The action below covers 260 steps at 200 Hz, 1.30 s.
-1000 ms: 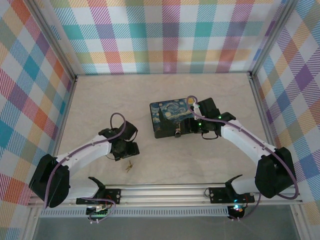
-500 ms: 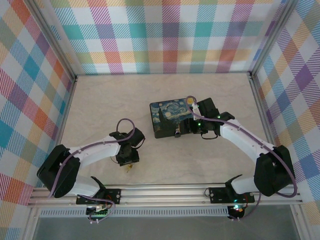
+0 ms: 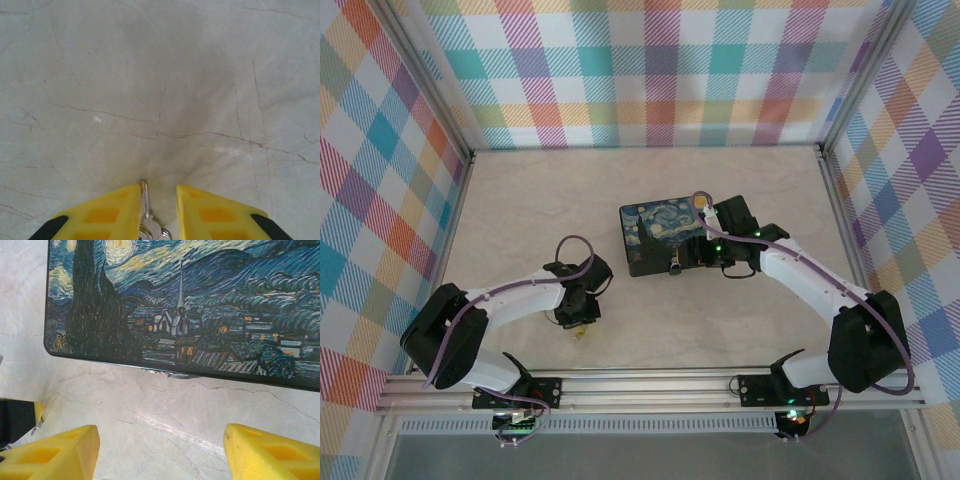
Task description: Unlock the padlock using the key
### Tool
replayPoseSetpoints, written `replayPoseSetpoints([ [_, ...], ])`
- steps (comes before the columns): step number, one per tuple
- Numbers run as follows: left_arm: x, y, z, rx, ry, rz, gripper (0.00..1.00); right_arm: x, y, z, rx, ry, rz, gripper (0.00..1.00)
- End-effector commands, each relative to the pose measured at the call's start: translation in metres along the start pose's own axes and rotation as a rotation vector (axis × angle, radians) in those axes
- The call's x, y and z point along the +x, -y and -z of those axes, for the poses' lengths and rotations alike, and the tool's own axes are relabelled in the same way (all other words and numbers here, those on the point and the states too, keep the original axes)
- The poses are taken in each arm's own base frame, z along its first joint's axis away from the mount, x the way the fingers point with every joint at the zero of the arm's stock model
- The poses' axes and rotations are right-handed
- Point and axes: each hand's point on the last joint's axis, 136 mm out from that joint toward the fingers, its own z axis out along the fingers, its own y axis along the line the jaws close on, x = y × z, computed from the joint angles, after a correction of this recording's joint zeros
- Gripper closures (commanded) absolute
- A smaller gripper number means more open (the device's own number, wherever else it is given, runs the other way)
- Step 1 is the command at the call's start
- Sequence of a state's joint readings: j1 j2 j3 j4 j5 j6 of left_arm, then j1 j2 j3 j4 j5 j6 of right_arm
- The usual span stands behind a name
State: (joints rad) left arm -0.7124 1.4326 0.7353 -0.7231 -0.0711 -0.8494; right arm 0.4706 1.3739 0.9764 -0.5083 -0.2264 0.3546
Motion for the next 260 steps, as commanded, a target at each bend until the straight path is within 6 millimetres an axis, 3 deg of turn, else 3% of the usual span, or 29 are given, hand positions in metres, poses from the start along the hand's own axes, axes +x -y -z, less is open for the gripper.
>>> replayPoseSetpoints([
  [1, 0.007, -0.005, -0.006, -0.029, -0.012, 0.0, 0.76, 0.0, -0.004, -0.005, -0.027, -0.01, 0.011, 0.33],
  [34, 0.012, -0.012, -0.009, -0.058, -0.012, 0.006, 0.73, 0.001, -0.003, -0.005, -0.024, -0.011, 0.011, 0.33],
  [60, 0.007, -0.008, 0.001, -0.035, 0.012, -0.004, 0.68, 0.002, -0.003, -0.006, -0.024, -0.014, 0.01, 0.33],
  [84, -0.001, -0.005, 0.013, -0.037, 0.041, -0.02, 0.68, 0.001, -0.003, -0.006, -0.027, -0.013, 0.008, 0.33],
  [116, 0.002, -0.008, 0.011, -0.046, 0.031, -0.02, 0.68, 0.002, -0.003, -0.007, -0.028, -0.017, 0.006, 0.33],
  [190, 0.014, -0.013, -0.018, -0.051, -0.009, 0.004, 0.75, 0.004, -0.002, -0.007, -0.02, -0.025, 0.007, 0.33],
  [220, 0.019, -0.01, -0.027, -0.023, -0.025, 0.016, 0.88, 0.004, -0.001, -0.007, -0.018, -0.025, 0.004, 0.33],
  [260, 0.015, -0.002, -0.026, 0.007, -0.01, 0.026, 0.93, 0.006, 0.0, -0.01, -0.02, -0.033, -0.004, 0.34],
])
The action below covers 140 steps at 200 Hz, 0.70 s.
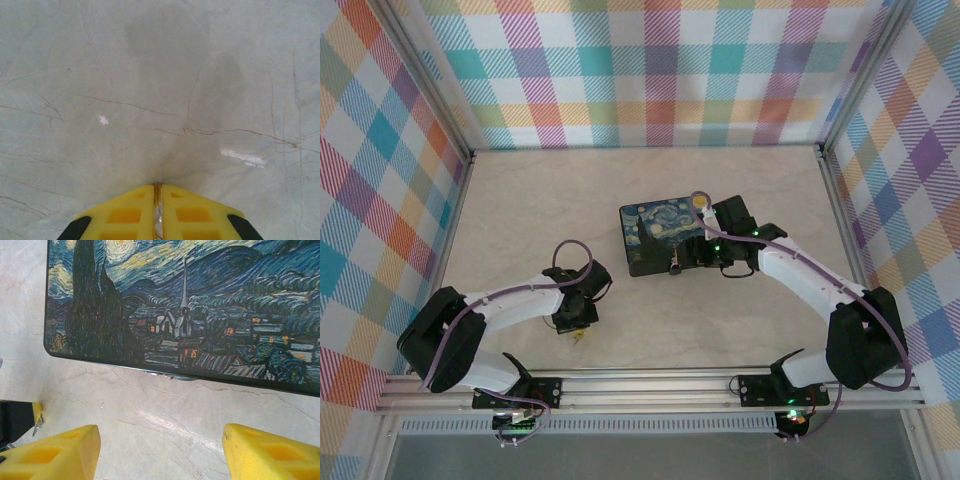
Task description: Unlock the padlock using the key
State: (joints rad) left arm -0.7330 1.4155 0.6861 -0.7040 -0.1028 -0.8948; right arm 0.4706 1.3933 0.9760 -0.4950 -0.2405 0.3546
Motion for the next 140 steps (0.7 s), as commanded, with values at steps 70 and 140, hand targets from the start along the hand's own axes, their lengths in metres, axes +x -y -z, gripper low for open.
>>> replayPoseSetpoints([
  [70, -0.024, 0.055, 0.004, 0.106, 0.031, -0.003, 1.0, 0.006, -0.003, -0.004, -0.028, -0.025, 0.005, 0.34],
  [140, -0.043, 0.081, 0.039, 0.176, 0.068, -0.024, 1.0, 0.012, -0.005, -0.002, -0.048, -0.028, 0.019, 0.34],
])
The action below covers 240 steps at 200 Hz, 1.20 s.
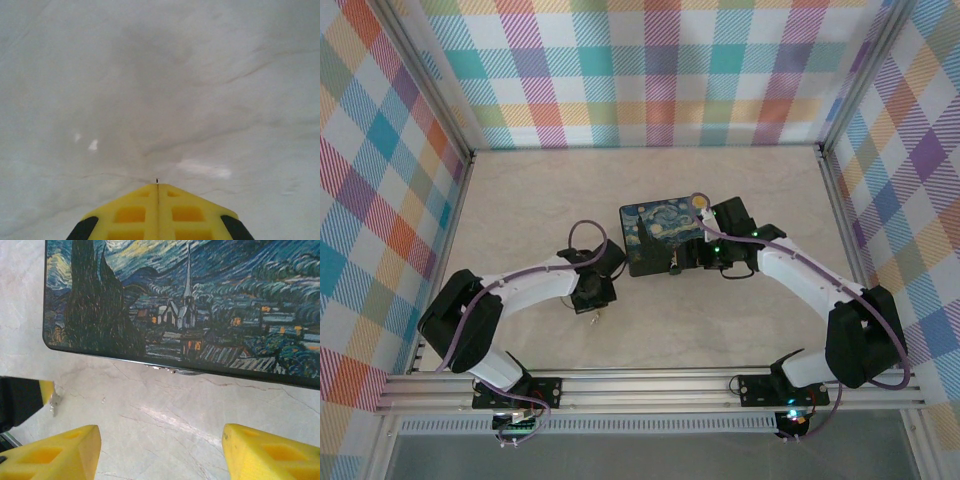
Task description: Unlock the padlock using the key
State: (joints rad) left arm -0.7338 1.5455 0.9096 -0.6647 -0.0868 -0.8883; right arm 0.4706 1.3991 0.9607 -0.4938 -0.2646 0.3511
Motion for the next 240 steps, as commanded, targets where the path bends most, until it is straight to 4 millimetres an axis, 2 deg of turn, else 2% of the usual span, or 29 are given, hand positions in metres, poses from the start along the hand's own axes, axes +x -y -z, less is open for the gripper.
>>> replayPoseSetpoints([
  [1, -0.003, 0.017, 0.013, 0.057, 0.011, -0.029, 1.0, 0.005, -0.005, 0.002, -0.033, -0.002, 0.024, 0.34],
  [45, -0.012, 0.028, 0.032, 0.096, 0.033, -0.046, 1.0, 0.006, -0.021, 0.0, -0.131, 0.0, 0.048, 0.34],
  [70, -0.015, 0.038, 0.044, 0.139, 0.041, -0.067, 1.0, 0.01, -0.051, 0.003, -0.27, 0.015, 0.101, 0.35],
  [91, -0.018, 0.057, 0.06, 0.22, 0.039, -0.086, 1.0, 0.017, -0.081, 0.01, -0.409, 0.03, 0.15, 0.36],
  [105, -0.022, 0.072, 0.075, 0.295, 0.05, -0.106, 1.0, 0.017, -0.093, 0.016, -0.485, 0.061, 0.151, 0.39],
  [138, -0.029, 0.108, 0.119, 0.529, 0.114, -0.183, 1.0, 0.017, -0.101, 0.02, -0.577, 0.103, 0.102, 0.44],
  [164, -0.032, 0.124, 0.145, 0.651, 0.172, -0.257, 1.0, 0.012, -0.107, 0.018, -0.634, 0.111, 0.052, 0.48],
  [203, -0.037, 0.141, 0.166, 0.772, 0.222, -0.282, 1.0, -0.001, -0.113, 0.018, -0.693, 0.156, -0.002, 0.54],
  [240, -0.041, 0.146, 0.171, 0.81, 0.22, -0.27, 1.0, -0.004, -0.112, 0.015, -0.697, 0.165, -0.018, 0.56],
])
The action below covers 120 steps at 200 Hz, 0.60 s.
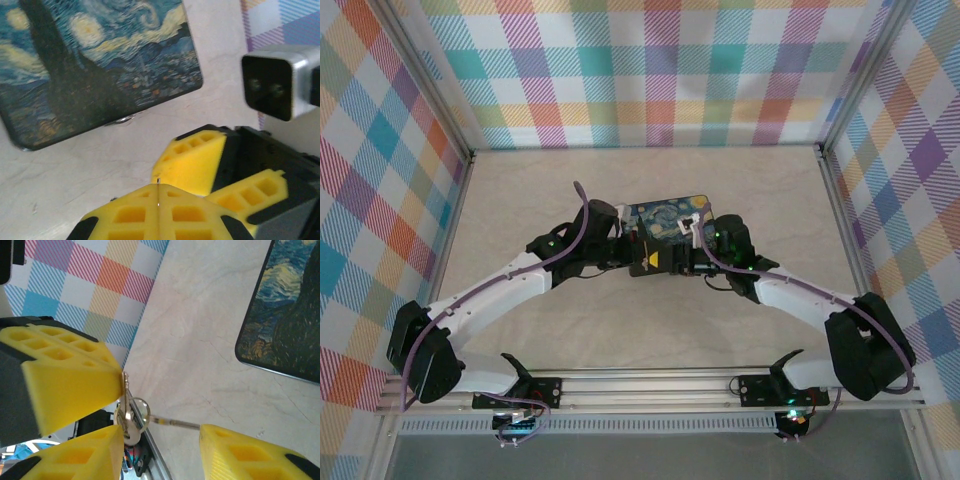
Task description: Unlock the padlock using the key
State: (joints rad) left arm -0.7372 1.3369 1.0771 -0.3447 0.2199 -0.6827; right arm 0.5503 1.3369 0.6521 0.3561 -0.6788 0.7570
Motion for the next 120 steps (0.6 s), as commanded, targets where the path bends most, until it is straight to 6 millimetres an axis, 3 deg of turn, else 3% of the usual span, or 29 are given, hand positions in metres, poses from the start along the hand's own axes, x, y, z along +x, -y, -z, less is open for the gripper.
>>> replayPoseSetpoints([
  [1, -0.008, 0.017, 0.006, 0.078, 0.024, -0.027, 1.0, -0.004, -0.007, 0.0, -0.048, 0.02, 0.002, 0.56],
  [26, -0.016, 0.025, 0.01, 0.116, 0.054, -0.033, 1.0, -0.003, -0.007, 0.001, -0.05, 0.026, 0.0, 0.57],
  [84, -0.016, 0.017, 0.011, 0.11, 0.066, 0.001, 1.0, -0.004, -0.015, 0.002, -0.088, 0.03, -0.007, 0.58],
  [95, -0.016, 0.008, 0.01, 0.066, 0.064, 0.005, 1.0, -0.002, -0.01, 0.003, -0.057, 0.025, -0.011, 0.58],
  [120, 0.009, -0.051, 0.011, -0.206, -0.019, -0.04, 1.0, 0.001, 0.014, 0.015, 0.07, 0.037, -0.062, 0.57],
])
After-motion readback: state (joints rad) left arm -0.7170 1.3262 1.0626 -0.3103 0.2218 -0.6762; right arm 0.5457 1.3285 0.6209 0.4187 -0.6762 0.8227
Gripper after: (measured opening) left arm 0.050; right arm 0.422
